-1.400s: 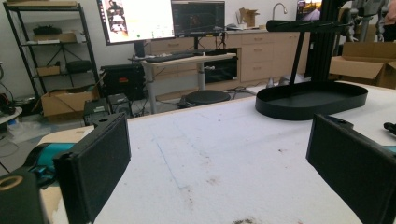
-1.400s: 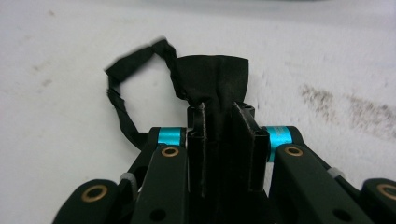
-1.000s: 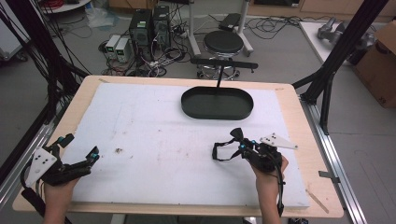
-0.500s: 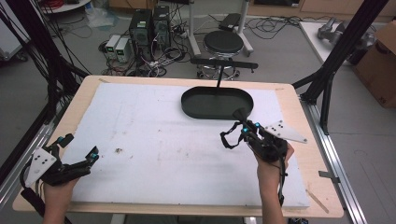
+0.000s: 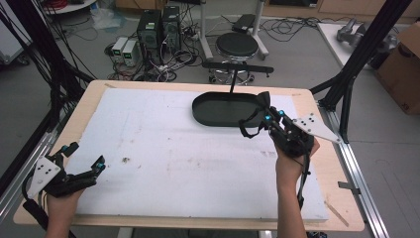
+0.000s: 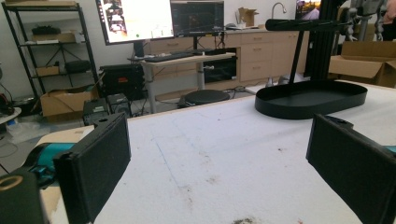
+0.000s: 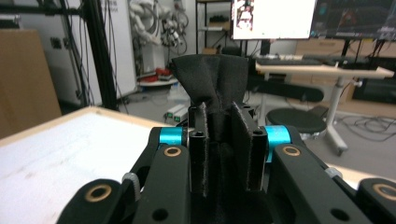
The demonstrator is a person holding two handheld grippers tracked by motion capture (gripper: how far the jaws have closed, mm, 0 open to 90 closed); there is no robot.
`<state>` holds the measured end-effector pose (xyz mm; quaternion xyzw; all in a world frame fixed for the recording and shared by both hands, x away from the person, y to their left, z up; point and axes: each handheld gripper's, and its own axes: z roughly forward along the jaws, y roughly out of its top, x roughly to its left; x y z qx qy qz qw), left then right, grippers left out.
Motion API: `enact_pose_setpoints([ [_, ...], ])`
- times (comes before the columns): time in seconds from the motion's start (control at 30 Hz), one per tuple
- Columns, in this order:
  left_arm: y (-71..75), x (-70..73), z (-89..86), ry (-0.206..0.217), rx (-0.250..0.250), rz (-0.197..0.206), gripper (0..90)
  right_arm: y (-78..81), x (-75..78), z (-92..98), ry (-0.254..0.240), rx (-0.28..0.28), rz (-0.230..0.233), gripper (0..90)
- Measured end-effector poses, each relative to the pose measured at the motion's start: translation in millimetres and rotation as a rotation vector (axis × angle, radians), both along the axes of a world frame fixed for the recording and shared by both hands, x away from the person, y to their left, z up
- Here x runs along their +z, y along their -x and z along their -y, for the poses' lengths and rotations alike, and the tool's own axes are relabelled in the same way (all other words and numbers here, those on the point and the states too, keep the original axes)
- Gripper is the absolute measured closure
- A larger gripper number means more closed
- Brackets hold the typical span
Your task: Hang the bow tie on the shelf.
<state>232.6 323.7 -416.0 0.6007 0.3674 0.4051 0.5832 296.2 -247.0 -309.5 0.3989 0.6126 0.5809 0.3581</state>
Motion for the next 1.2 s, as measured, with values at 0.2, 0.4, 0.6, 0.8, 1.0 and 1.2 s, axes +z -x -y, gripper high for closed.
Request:
enact_pose_setpoints([
  [0.2, -1.6, -2.9, 1.6, -0.014, -0.002, -0.015, 6.8, -18.8, 10.5, 1.7, -0.006, -0.010, 0.064, 77.5],
  [0.4, -2.4, -3.8, 6.3, -0.026, -0.008, -0.020, 6.9, -47.9, 15.5, -1.6, 0.005, 0.005, 0.091, 77.5],
  [0.6, -2.4, -3.8, 4.8, -0.019, -0.002, -0.014, 6.9, -81.8, 17.0, -2.1, -0.044, 0.022, 0.126, 77.5],
  [0.8, -2.3, -3.1, 3.2, -0.012, 0.004, -0.007, 6.9, -110.9, 19.4, -3.4, -0.057, 0.028, 0.151, 77.6],
  [1.0, -3.1, -3.4, 4.4, -0.017, 0.000, -0.008, 6.9, -135.9, 18.7, 2.3, -0.076, 0.022, 0.171, 77.5],
  [1.2, -3.2, -3.2, 6.2, -0.023, -0.004, -0.009, 6.9, -154.5, 12.3, 4.6, -0.060, 0.005, 0.170, 77.5],
])
